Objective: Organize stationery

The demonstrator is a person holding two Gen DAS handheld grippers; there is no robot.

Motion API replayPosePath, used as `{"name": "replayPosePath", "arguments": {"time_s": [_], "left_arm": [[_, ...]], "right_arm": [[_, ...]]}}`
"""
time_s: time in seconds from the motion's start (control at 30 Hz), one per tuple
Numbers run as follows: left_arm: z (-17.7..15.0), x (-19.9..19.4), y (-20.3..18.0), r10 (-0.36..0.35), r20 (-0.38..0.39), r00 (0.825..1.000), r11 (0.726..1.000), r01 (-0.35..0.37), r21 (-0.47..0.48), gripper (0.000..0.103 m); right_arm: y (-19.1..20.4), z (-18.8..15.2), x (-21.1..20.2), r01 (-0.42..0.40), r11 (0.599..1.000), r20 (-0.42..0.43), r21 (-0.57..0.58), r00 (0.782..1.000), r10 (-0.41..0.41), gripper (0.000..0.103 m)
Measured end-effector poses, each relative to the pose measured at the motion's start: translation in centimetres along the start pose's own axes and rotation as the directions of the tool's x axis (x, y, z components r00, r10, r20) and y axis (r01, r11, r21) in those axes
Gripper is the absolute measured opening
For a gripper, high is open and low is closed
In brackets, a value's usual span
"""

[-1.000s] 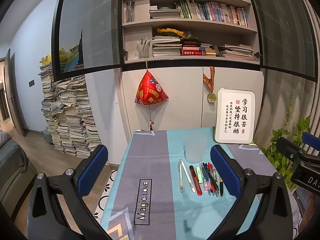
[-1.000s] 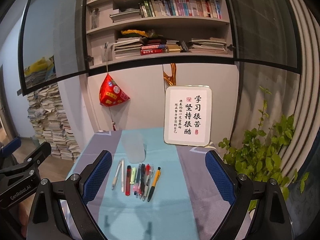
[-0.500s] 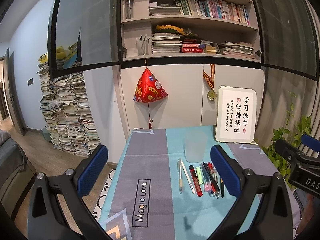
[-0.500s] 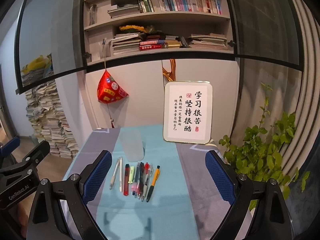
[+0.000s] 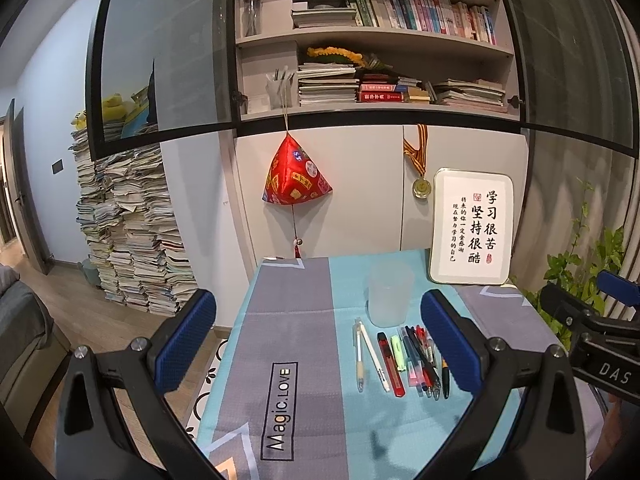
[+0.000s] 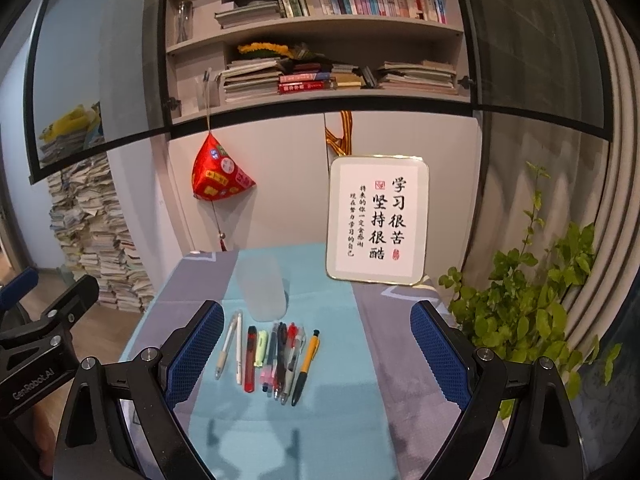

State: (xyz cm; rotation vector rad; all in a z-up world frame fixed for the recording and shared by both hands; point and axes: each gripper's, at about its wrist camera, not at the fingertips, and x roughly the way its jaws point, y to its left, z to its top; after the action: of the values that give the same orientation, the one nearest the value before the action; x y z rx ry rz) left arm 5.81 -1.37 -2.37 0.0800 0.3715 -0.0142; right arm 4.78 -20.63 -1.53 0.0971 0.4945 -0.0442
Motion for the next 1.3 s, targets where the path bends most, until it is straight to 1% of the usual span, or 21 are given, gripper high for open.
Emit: {"name": "replayPosePath", "arguments": {"time_s": [0.83, 1.13, 1.3], "left_arm": [[-0.1, 3.1, -0.2, 0.003, -0.058, 0.998, 1.000, -0.003, 0.012, 0.102], [-1.1, 6.3, 0.1, 0.020, -0.131, 0.991, 1.000, -0.019, 0.010, 0.102], [-2.4, 9.0, 0.1, 0.010, -0.201, 0.980, 1.000, -0.007, 0.017, 0.102]], "right_arm": [[-0.8, 0.0, 3.9, 0.005, 1.000, -0.065, 0.013, 0.998, -0.005, 0.095], [-1.2, -0.9, 7.1, 0.022, 0.999, -0.136, 0.029, 0.990, -0.018, 0.095], [-2.1, -1.5, 9.6, 0.013, 0.997, -0.195, 0.071, 0.981, 0.001, 0.095]]}}
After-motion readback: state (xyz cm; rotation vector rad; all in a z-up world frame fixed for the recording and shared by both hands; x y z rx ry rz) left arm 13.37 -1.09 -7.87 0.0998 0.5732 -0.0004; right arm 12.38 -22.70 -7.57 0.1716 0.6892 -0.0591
